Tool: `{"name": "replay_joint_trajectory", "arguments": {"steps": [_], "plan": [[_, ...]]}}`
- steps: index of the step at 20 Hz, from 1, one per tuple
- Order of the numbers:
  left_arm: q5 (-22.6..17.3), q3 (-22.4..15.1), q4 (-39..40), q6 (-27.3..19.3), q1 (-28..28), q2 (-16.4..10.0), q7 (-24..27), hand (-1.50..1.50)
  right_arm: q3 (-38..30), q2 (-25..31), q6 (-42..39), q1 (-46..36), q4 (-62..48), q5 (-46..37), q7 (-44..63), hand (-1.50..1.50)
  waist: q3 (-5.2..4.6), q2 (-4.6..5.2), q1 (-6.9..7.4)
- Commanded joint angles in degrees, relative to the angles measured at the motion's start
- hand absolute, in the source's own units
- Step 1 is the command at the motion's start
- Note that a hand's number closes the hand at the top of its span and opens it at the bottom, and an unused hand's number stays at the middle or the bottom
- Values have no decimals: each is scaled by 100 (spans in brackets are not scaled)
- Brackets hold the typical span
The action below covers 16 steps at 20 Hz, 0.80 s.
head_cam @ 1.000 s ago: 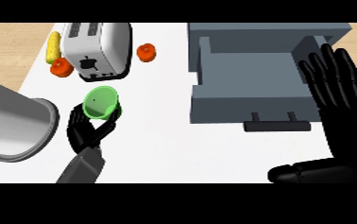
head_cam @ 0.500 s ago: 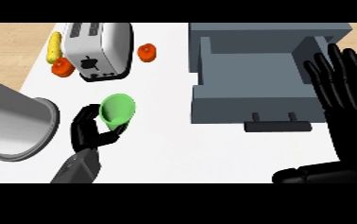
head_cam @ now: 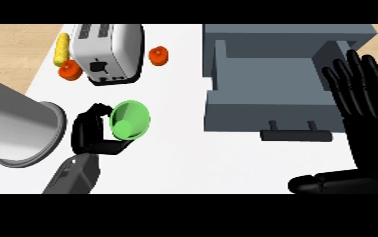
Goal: Pick up the cup, place it into the drawer and close the drawer
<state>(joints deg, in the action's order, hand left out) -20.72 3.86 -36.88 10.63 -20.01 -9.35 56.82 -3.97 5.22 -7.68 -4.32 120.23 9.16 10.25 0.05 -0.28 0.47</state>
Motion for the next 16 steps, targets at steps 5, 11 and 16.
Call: {"name": "replay_joint_trajectory", "arguments": {"steps": [5,11,16], "plan": [[-77,-645,-2625,-67,444,74,-1508,150,-2,-2,-66,117,18,43,-43,-150,5,-14,39],[-330,-731,-3941,-633,38,207,-2940,150,314,-290,53,310,-99,-356,-369,-150,0,6,1],[24,-887,-4395,-1396,-437,536,-3553,150,14,15,31,-95,-81,-127,38,-150,-5,22,-47]]}}
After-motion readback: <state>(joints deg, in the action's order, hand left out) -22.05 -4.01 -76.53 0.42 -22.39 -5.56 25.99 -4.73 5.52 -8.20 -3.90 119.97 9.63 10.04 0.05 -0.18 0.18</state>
